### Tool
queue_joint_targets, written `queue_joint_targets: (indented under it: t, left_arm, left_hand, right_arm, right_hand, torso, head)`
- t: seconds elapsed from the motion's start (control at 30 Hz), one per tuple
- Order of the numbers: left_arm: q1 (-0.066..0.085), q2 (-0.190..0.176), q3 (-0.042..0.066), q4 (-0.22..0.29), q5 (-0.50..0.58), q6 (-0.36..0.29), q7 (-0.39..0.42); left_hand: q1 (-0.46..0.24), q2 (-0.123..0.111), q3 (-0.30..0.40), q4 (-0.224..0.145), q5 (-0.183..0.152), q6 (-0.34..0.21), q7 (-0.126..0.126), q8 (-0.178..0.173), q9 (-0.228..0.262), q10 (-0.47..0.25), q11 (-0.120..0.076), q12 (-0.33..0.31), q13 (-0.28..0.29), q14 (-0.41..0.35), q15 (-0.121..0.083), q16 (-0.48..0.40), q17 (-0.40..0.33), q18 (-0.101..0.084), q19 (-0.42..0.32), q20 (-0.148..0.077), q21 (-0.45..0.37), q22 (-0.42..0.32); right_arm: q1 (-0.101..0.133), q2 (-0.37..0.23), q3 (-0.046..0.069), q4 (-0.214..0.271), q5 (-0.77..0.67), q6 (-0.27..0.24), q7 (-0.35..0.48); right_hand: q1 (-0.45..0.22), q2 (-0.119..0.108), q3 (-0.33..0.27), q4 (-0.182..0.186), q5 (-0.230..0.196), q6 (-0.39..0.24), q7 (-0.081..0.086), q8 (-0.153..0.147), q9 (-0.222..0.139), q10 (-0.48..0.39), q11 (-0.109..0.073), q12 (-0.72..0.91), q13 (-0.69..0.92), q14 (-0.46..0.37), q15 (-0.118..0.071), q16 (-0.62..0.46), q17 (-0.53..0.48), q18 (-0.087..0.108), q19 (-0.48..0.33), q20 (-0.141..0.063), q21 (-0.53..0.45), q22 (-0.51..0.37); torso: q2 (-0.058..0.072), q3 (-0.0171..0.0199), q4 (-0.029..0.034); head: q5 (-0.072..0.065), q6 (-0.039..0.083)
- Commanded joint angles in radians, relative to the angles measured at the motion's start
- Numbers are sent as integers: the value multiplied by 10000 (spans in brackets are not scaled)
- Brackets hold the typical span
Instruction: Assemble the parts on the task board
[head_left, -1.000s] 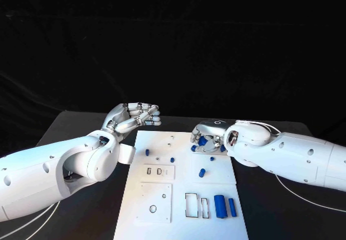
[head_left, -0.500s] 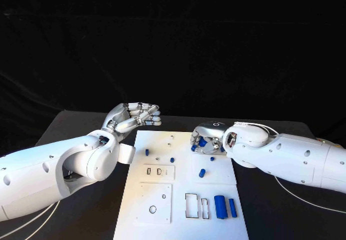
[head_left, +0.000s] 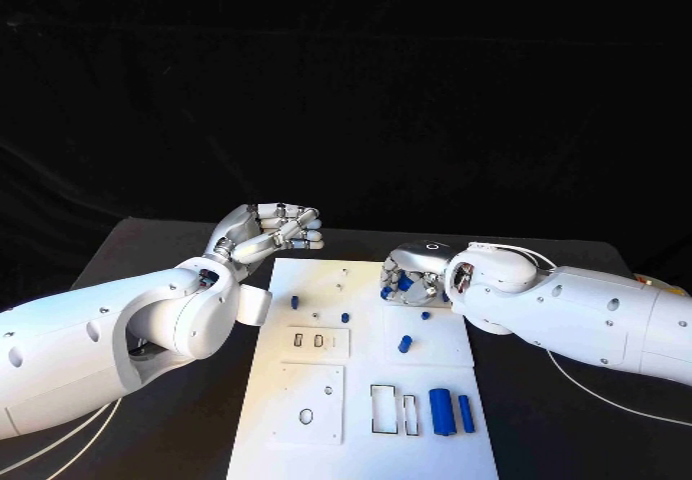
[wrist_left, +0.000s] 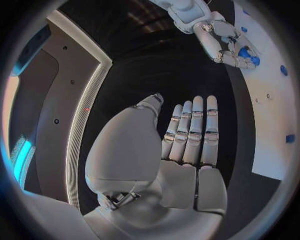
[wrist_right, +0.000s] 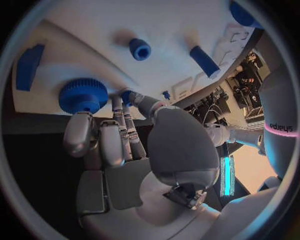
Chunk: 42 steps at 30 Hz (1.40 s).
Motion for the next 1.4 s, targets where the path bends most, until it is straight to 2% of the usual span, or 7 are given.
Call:
queue_joint_targets:
  t: [0.03, 0.37, 0.63, 0.9, 1.03, 1.2, 1.4]
  left_arm:
    - [16, 14, 11, 9, 82, 196, 29]
    - [16, -9, 11, -20, 151, 205, -8]
    - [16, -27, 11, -67, 160, 232, -42]
    - [16, -1, 11, -55, 161, 271, -60]
    - [16, 22, 11, -48, 161, 293, -71]
    - [16, 25, 11, -42, 161, 302, -94]
    - [16, 28, 11, -45, 162, 306, -111]
  left_hand:
    - [-136, 1, -7, -3, -43, -39, 98, -78, -21, -64, 66, -68, -16, -15, 34, -44, 28, 45, 35, -3, 17, -21]
    - [-149, -15, -15, -15, -40, -101, 139, -120, -37, -122, 98, -128, -18, -24, 52, -58, 55, 46, 39, 3, 10, -34]
    - [-150, -20, -16, -19, -39, -123, 150, -135, -42, -145, 109, -152, -18, -31, 60, -65, 66, 45, 40, 6, 7, -39]
    - [-151, -23, -17, -21, -39, -134, 154, -143, -45, -156, 114, -164, -18, -38, 65, -71, 71, 44, 37, 8, 3, -43]
    - [-151, -23, -17, -21, -39, -134, 154, -143, -45, -156, 114, -164, -18, -38, 65, -71, 71, 44, 37, 8, 3, -43]
    - [-151, -23, -17, -21, -39, -134, 154, -143, -45, -156, 114, -164, -18, -38, 65, -71, 71, 44, 37, 8, 3, -43]
    - [-153, -22, -17, -21, -38, -141, 156, -148, -46, -165, 118, -175, -17, -47, 70, -78, 77, 43, 34, 11, -1, -48]
  right_arm:
    - [-15, -69, -3, 121, 252, -609, 119]
    - [14, -196, 24, 471, 506, -1739, -248]
    - [53, 318, 51, 75, 508, -2299, -570]
    - [54, 1044, 60, -598, 733, -2403, -614]
    - [34, 1356, 62, -871, 805, -2432, -659]
    - [-7, 1614, 62, -1125, 851, -2405, -705]
    - [-80, 1764, 61, -1295, 937, -2354, -667]
  right_hand:
    - [75, 217, 161, -2, -76, 69, -31, 95, 137, 104, -1, 43, 10, 346, -72, 68, 13, -98, 114, -5, 103, 128]
    - [71, 293, 351, 34, -139, 213, -120, 323, 385, 294, -68, 32, 23, 335, -125, 112, -23, -127, 186, -55, 228, 327]
    - [38, 285, 358, 57, -158, 203, -124, 342, 417, 305, -70, 22, 21, 333, -128, 115, -36, -128, 188, -60, 235, 338]
    - [-32, 278, 406, 117, -201, 111, -116, 355, 490, 287, -65, -16, 6, 334, -128, 141, -33, -139, 215, -68, 276, 407]
    - [-41, 268, 411, 121, -209, 92, -112, 355, 501, 277, -61, -22, 2, 331, -127, 137, -49, -138, 209, -68, 273, 402]
    - [-57, 270, 423, 136, -215, 73, -106, 357, 516, 269, -56, -28, -1, 329, -124, 139, -55, -133, 196, -67, 262, 384]
    - [-87, 268, 432, 160, -216, 48, -99, 360, 535, 259, -49, -32, -6, 326, -118, 139, -67, -136, 199, -65, 270, 398]
  torso:
    - [6, -8, 2]
    - [18, -25, -4]
    - [46, -29, 34]
    - [77, -43, 51]
    - [99, -81, 121]
    - [113, -113, 163]
    - [118, -107, 144]
  head:
    - [31, 2]
    - [28, 116]
    - [42, 156]
    - [100, 155]
    - [67, 155]
    - [59, 164]
    - [92, 152]
